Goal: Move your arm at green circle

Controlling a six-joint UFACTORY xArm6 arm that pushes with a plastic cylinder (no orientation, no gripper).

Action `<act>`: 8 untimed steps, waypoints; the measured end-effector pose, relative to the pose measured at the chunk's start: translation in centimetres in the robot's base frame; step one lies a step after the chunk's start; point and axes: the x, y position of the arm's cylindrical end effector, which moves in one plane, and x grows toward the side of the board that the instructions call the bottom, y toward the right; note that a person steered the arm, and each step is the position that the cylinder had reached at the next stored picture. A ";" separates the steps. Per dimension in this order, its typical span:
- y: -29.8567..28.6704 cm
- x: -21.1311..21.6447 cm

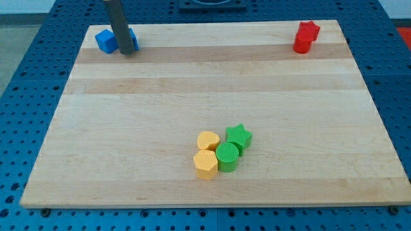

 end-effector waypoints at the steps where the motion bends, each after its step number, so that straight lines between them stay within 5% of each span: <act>1: 0.2 2.5; 6: 7.1 32.7; 8: 14.2 33.7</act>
